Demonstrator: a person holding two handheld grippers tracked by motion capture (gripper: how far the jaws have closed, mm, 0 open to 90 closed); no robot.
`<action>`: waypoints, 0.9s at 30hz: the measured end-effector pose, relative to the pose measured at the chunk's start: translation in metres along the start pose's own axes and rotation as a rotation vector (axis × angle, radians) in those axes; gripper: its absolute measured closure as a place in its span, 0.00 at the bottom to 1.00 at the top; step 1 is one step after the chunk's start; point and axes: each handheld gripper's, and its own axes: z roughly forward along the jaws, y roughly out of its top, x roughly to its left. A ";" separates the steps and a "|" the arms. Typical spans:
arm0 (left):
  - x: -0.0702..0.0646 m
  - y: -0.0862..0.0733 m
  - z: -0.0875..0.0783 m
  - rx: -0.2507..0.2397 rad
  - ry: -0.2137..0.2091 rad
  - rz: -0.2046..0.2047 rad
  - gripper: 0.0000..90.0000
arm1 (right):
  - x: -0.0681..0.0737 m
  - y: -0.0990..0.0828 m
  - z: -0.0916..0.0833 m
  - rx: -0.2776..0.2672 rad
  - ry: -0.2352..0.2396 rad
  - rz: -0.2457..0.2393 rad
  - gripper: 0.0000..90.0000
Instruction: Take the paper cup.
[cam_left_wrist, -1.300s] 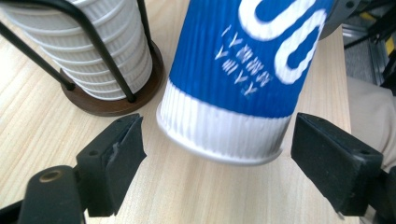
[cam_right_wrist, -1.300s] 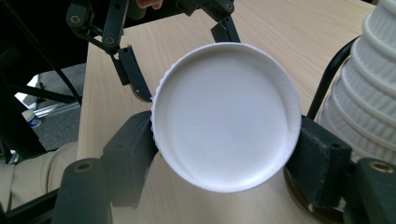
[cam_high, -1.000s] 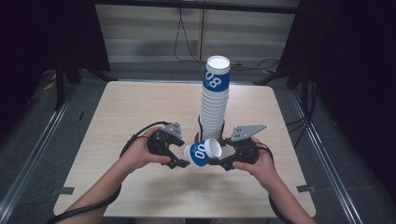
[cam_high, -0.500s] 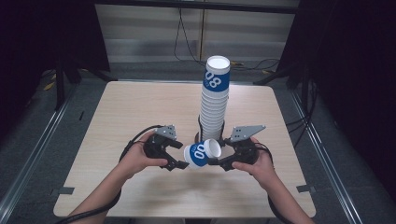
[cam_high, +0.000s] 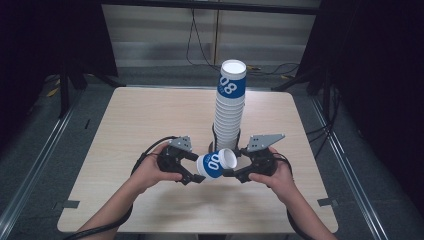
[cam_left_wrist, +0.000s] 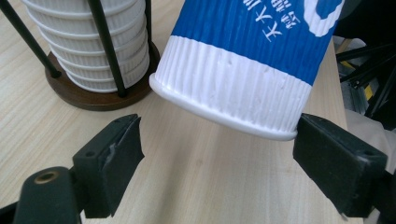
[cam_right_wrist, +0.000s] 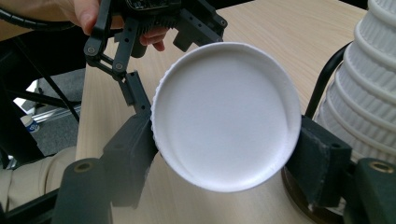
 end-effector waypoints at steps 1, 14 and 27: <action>0.000 0.000 0.000 0.001 0.000 0.003 0.17 | 0.000 0.000 0.000 -0.001 0.000 -0.004 0.31; -0.001 0.003 0.004 0.005 0.000 0.018 0.17 | -0.001 0.001 0.001 0.004 0.005 0.000 0.31; -0.002 0.009 0.007 0.024 0.001 0.055 0.17 | -0.001 0.002 0.002 0.006 0.011 -0.004 0.31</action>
